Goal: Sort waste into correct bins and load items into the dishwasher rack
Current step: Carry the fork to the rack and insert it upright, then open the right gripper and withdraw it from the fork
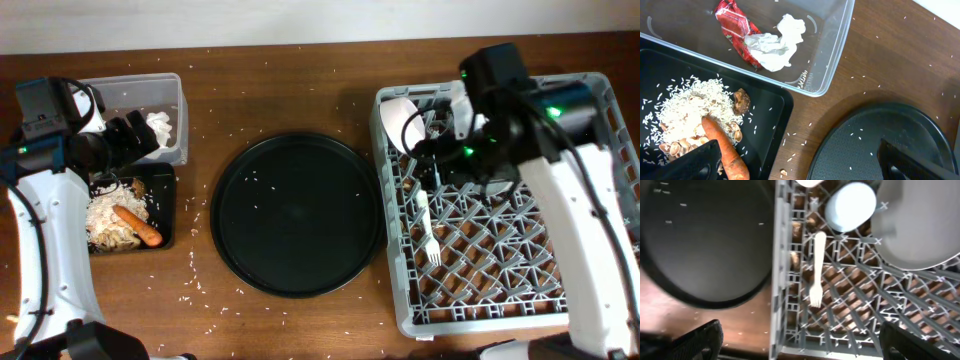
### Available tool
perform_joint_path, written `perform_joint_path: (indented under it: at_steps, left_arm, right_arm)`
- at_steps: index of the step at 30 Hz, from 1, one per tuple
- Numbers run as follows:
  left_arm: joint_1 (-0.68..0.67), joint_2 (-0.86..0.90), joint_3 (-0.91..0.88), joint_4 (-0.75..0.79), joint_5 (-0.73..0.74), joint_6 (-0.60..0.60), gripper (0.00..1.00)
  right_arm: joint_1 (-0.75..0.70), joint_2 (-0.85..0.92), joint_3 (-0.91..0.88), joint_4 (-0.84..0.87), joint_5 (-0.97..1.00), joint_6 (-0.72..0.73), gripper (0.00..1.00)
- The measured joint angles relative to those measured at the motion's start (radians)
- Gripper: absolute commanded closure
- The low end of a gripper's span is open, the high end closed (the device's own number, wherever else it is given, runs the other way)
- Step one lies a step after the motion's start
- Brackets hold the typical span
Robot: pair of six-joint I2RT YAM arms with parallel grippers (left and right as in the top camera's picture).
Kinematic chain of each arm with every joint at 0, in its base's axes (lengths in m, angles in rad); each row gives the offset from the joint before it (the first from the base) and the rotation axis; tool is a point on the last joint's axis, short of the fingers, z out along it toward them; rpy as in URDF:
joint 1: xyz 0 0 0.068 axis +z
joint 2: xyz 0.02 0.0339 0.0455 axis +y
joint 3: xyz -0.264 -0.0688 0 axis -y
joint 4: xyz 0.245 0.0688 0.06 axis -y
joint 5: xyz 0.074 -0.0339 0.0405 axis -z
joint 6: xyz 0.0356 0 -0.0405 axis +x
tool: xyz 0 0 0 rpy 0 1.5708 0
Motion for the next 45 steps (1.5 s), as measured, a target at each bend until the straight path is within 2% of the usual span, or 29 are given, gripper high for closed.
perform_joint_path:
  at_steps: [5,10,14,17,20,21,22,24,25,26,27,29,30,32,36,42,45]
  left_arm:
    - [0.000,0.000,0.000,0.000,0.000,0.000,0.01]
    - [0.000,0.000,0.000,0.000,0.000,0.000,0.01]
    - [0.000,0.000,0.000,0.000,0.000,0.000,0.01]
    - [0.000,0.000,0.000,0.000,-0.001,0.000,0.01]
    - [0.000,0.000,0.000,0.001,0.000,0.000,0.01]
    - [0.000,0.000,0.000,-0.001,0.000,0.000,0.01]
    - [0.000,0.000,0.001,0.001,-0.002,0.000,0.01]
    - [0.000,0.000,0.002,0.002,-0.002,0.000,0.01]
    - [0.000,0.000,0.002,0.000,-0.003,0.000,0.01]
    - [0.000,0.000,0.002,0.000,-0.003,0.001,0.01]
    - [0.000,0.000,0.002,-0.002,-0.003,0.003,0.01]
    - [0.000,-0.001,0.002,0.003,-0.003,0.003,0.01]
    - [0.000,-0.001,0.002,0.000,-0.003,0.004,0.01]
    - [0.000,-0.001,0.002,-0.001,-0.003,0.003,0.01]
    - [0.000,-0.001,0.002,0.000,-0.003,0.004,0.01]
    - [0.000,-0.001,0.002,-0.001,-0.003,0.004,0.01]
    - [0.000,-0.001,0.002,0.000,-0.003,0.004,0.01]
  right_arm:
    - [0.000,-0.009,0.001,-0.015,-0.013,-0.003,0.01]
    - [0.000,-0.045,0.000,0.105,0.012,-0.030,0.01]
    - [0.000,-0.161,-0.009,0.274,0.054,-0.093,0.01]
    - [-0.009,-0.300,-0.117,0.467,0.063,-0.190,0.02]
    - [-0.077,-0.464,-0.391,0.700,0.039,-0.229,0.01]
    - [-0.105,-0.533,-0.543,0.846,0.016,-0.238,0.01]
    - [-0.135,-0.612,-0.679,0.905,-0.002,-0.242,0.01]
    - [-0.161,-0.755,-0.935,1.183,-0.030,-0.244,0.01]
    - [-0.164,-0.893,-1.138,1.324,-0.040,-0.246,0.01]
    - [-0.165,-0.964,-1.236,1.424,-0.045,-0.247,0.01]
    - [-0.165,-1.087,-1.415,1.577,-0.053,-0.247,0.01]
    - [-0.165,-1.167,-1.546,1.714,-0.058,-0.247,0.01]
    - [-0.161,-1.264,-1.675,1.749,-0.063,-0.247,0.01]
    - [-0.148,-1.326,-1.759,1.749,-0.064,-0.247,0.01]
    - [-0.143,-1.407,-1.815,1.712,-0.066,-0.247,0.01]
    - [-0.142,-1.539,-1.860,1.559,-0.021,-0.247,0.02]
    - [-0.142,-1.550,-1.870,1.540,-0.002,-0.247,0.02]
